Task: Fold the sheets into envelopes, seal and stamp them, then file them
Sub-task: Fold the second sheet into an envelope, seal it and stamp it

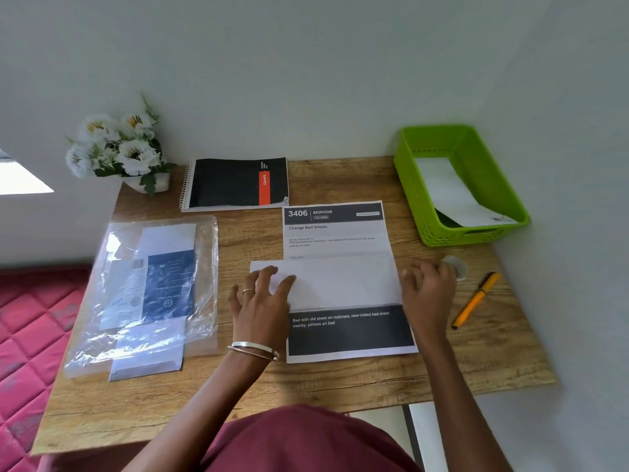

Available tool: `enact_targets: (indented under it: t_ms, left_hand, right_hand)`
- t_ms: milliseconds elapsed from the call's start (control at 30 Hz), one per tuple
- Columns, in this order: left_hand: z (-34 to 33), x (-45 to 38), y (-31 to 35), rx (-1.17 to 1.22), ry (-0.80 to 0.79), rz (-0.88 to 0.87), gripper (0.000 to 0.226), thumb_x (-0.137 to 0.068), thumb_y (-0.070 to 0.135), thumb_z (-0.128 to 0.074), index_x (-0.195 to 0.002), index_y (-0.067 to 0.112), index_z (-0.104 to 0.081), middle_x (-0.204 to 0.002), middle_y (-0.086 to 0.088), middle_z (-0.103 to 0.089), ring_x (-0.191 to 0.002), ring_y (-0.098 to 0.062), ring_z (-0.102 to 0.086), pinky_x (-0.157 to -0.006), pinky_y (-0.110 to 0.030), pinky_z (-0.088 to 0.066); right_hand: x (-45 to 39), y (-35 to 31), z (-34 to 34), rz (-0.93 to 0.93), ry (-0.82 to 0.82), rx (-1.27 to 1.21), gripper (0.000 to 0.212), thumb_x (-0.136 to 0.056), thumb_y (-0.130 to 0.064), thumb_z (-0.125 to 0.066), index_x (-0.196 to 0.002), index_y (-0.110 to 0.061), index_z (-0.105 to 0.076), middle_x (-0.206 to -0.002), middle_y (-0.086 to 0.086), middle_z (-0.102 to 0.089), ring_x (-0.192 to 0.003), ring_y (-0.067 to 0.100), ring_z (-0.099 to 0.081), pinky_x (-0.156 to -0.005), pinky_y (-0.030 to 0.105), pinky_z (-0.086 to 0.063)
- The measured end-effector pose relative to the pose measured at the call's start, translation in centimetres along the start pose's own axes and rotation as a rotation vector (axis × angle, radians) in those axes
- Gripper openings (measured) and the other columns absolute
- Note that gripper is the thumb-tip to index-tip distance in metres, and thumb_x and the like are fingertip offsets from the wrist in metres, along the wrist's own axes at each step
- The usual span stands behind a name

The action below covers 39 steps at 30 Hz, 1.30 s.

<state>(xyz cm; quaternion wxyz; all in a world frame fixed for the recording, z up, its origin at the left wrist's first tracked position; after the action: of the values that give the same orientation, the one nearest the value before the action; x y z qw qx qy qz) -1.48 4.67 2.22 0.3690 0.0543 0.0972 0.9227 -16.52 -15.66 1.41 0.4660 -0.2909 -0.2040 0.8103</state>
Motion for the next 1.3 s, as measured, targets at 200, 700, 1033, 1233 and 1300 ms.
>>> enact_targets:
  t_ms: [200, 700, 1033, 1233, 1300]
  left_hand:
    - [0.1, -0.2, 3.0, 0.125, 0.007, -0.066, 0.044, -0.078, 0.019, -0.067, -0.119, 0.029, -0.058, -0.141, -0.009, -0.039, -0.132, -0.034, -0.028, -0.101, -0.056, -0.026]
    - [0.5, 1.2, 9.1, 0.415, -0.106, -0.153, 0.032, -0.085, 0.031, -0.06, -0.117, 0.033, -0.058, -0.136, 0.007, -0.041, -0.127, -0.019, -0.029, -0.098, -0.04, -0.031]
    - [4.0, 0.9, 10.4, 0.969, 0.096, -0.004, 0.02, -0.08, 0.022, -0.069, -0.099, 0.027, -0.065, -0.086, 0.011, -0.065, -0.078, -0.002, -0.061, -0.065, -0.016, -0.049]
    - [5.2, 0.6, 9.3, 0.721, 0.371, -0.105, 0.02, -0.074, 0.028, -0.074, -0.094, 0.028, -0.073, -0.097, 0.005, -0.061, -0.093, -0.015, -0.049, -0.075, -0.015, -0.034]
    - [5.1, 0.8, 9.1, 0.682, 0.38, -0.134, 0.02, -0.073, 0.03, -0.074, -0.093, 0.029, -0.073, -0.101, 0.006, -0.061, -0.096, -0.015, -0.048, -0.076, -0.02, -0.034]
  right_hand:
    - [-0.8, 3.4, 4.2, -0.13, 0.008, 0.146, 0.035, -0.075, 0.01, -0.058, -0.106, -0.003, -0.068, -0.115, 0.026, -0.049, -0.108, 0.044, -0.041, -0.089, 0.042, -0.036]
    - [-0.4, 5.2, 4.7, -0.058, -0.234, -0.249, 0.012, -0.078, -0.015, -0.075, -0.081, -0.024, -0.069, -0.108, 0.007, -0.049, -0.112, 0.03, -0.043, -0.085, 0.024, -0.031]
    - [1.8, -0.2, 5.5, 0.035, -0.31, -0.704, 0.005, -0.077, -0.041, -0.066, -0.08, -0.038, -0.069, -0.108, -0.014, -0.052, -0.113, 0.017, -0.049, -0.084, 0.031, -0.047]
    - [2.2, -1.7, 5.3, 0.081, -0.326, -0.679, 0.006, -0.076, -0.043, -0.067, -0.081, -0.043, -0.068, -0.107, -0.026, -0.049, -0.11, 0.015, -0.045, -0.083, 0.038, -0.047]
    - [2.3, -2.1, 5.2, 0.093, -0.335, -0.681, 0.007, -0.076, -0.042, -0.066, -0.083, -0.044, -0.068, -0.108, -0.027, -0.049, -0.109, 0.013, -0.044, -0.084, 0.039, -0.046]
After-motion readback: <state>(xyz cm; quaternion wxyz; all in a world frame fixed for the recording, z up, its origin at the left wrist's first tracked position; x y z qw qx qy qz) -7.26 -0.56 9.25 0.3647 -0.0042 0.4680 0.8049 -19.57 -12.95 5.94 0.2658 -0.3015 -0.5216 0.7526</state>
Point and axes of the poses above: each hand's wrist, its own x-axis away from the middle knuckle, its own z-axis out of the back of the hand, y = z × x, the point moved 1 cm from there along -x, towards the middle knuckle
